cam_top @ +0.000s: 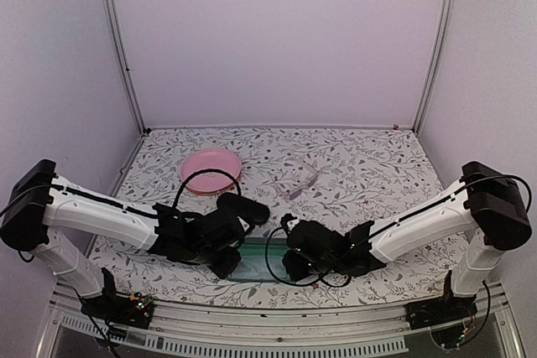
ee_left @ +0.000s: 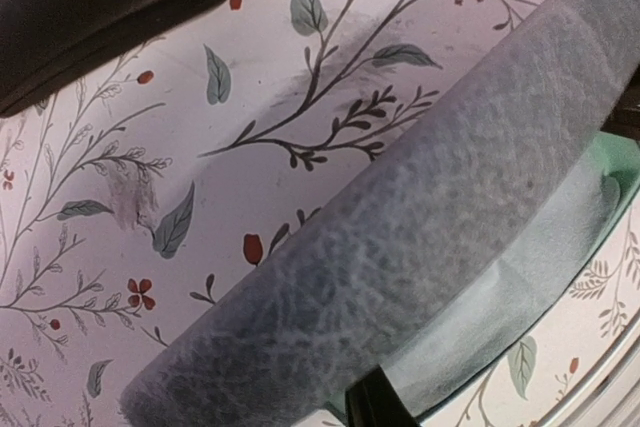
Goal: Organize the sunglasses
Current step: Place the folded cleaning cloth in the sunglasses case.
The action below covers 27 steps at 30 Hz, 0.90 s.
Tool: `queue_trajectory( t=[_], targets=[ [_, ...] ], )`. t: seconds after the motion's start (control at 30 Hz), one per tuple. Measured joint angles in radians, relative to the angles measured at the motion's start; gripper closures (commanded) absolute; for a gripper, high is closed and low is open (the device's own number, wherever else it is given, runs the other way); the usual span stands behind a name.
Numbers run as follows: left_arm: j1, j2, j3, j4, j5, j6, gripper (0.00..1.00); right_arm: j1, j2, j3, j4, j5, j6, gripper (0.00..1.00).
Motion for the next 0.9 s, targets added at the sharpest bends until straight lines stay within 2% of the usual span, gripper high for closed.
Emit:
queue_trajectory(
  t=[0.37, 0.4, 0.63, 0.9],
  targets=[
    [-0.016, 0.0, 0.0, -0.003, -0.021, -0.023, 0.55, 0.019, -0.048, -0.012, -0.016, 0.003, 0.008, 0.82],
    [-0.019, 0.0, 0.0, -0.003, -0.023, -0.026, 0.54, 0.02, -0.059, -0.02, -0.014, 0.003, 0.008, 0.78],
    [-0.039, -0.009, 0.0, -0.006, -0.03, -0.047, 0.46, 0.026, -0.091, -0.057, 0.006, -0.003, 0.008, 0.72],
    [-0.05, -0.121, -0.069, 0.01, -0.024, -0.084, 0.31, 0.035, -0.146, -0.125, 0.055, -0.032, 0.012, 0.64]
  ],
)
